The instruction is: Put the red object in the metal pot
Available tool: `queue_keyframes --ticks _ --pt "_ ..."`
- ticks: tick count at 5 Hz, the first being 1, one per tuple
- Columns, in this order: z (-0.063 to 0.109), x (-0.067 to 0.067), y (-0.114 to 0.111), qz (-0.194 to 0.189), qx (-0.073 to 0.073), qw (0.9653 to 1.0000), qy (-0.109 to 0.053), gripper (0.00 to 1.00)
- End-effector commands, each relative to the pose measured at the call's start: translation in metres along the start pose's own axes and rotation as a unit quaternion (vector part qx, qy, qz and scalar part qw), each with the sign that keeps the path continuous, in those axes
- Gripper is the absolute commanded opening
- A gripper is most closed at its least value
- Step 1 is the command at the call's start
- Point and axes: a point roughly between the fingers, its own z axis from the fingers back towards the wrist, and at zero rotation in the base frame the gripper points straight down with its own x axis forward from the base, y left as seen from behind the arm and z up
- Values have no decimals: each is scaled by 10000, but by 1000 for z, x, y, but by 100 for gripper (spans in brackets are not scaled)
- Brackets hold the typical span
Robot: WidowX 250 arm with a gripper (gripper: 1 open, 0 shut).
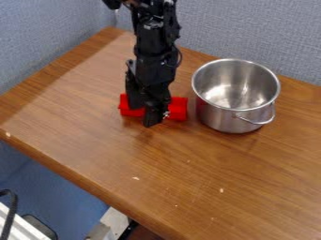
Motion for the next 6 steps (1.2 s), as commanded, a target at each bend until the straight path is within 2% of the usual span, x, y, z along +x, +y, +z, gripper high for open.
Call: queue_keyframes --ticks 1,6 --pt "-9 -1 3 44 -33 9999 101 0" --pt "-14 -1 5 311 -66 9994 108 0"
